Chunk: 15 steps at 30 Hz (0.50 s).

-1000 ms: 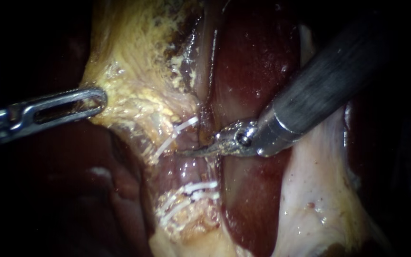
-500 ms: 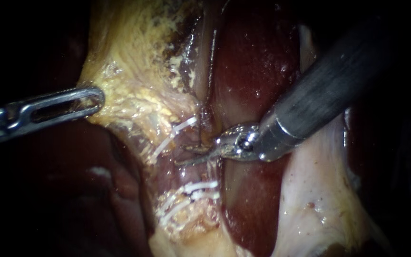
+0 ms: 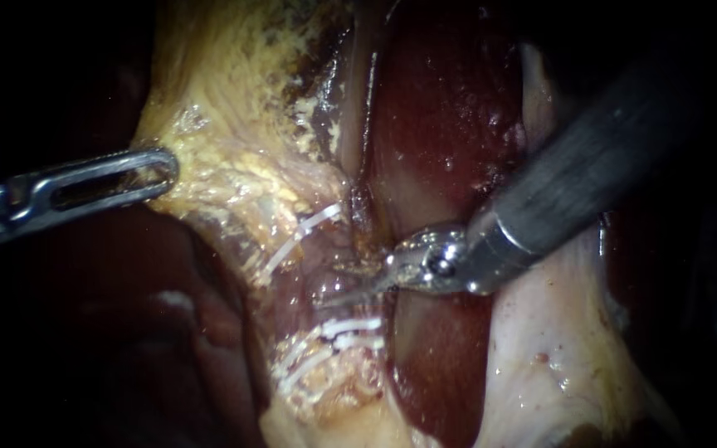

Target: Go back from the cut right tube

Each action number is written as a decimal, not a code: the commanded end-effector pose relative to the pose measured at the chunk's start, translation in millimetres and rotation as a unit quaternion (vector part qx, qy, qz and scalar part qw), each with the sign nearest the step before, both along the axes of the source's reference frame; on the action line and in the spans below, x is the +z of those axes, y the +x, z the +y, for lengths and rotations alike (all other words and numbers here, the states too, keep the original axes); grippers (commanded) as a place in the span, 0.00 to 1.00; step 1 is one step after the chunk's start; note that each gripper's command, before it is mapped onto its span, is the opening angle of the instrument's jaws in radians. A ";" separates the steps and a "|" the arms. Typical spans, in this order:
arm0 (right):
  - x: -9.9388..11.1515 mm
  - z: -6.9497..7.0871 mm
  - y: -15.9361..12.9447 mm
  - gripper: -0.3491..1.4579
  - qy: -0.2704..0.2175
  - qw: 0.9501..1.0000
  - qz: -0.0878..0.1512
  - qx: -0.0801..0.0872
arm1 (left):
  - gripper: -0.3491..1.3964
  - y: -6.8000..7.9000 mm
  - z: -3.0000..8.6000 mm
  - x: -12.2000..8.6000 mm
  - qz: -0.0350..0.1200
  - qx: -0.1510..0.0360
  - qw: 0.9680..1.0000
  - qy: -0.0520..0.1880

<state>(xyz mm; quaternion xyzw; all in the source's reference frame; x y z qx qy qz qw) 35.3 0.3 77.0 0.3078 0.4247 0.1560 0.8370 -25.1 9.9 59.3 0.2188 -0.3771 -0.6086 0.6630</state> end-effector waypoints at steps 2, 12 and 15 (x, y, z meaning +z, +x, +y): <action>-0.8 -0.3 -1.0 0.93 -0.033 0.999 0.024 -0.015 | 0.00 0.0 0.0 0.2 -0.001 0.000 1.000 0.000; -4.3 1.3 -5.6 0.98 -0.187 0.980 0.064 -0.014 | 0.00 -0.1 0.0 0.4 -0.001 -0.002 1.000 0.001; -5.7 2.9 -7.4 0.98 -0.206 0.976 0.070 -0.006 | 0.00 -0.1 0.0 0.4 -0.001 -0.002 1.000 0.001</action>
